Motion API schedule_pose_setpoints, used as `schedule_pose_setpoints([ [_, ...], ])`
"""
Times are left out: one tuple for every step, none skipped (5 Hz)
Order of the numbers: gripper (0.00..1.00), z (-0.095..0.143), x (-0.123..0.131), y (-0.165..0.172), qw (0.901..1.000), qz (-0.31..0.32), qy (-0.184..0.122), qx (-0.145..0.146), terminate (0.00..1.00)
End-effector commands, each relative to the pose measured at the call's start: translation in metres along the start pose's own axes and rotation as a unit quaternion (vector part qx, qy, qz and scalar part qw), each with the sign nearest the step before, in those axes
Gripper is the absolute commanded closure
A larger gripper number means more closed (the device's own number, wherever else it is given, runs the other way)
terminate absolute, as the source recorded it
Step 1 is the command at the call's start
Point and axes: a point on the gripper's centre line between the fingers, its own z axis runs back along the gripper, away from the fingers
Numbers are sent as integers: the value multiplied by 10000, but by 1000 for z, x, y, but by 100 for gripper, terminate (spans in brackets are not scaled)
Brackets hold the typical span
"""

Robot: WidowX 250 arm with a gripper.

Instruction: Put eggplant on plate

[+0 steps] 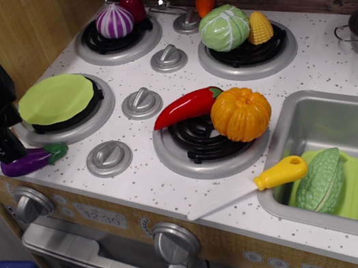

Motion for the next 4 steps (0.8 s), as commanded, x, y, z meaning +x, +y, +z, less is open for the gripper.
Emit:
schedule_pose_setpoints([
  [0, -2, -14, 7, 9999, -118, -26, 102, 0],
  [0, -10, -21, 8, 9998, -155, -98, 90, 0],
  [0, -16, -26, 9, 9996, -218, -177, 92, 0],
  [0, -21, -27, 10, 9994, -236, -236, 113, 0],
])
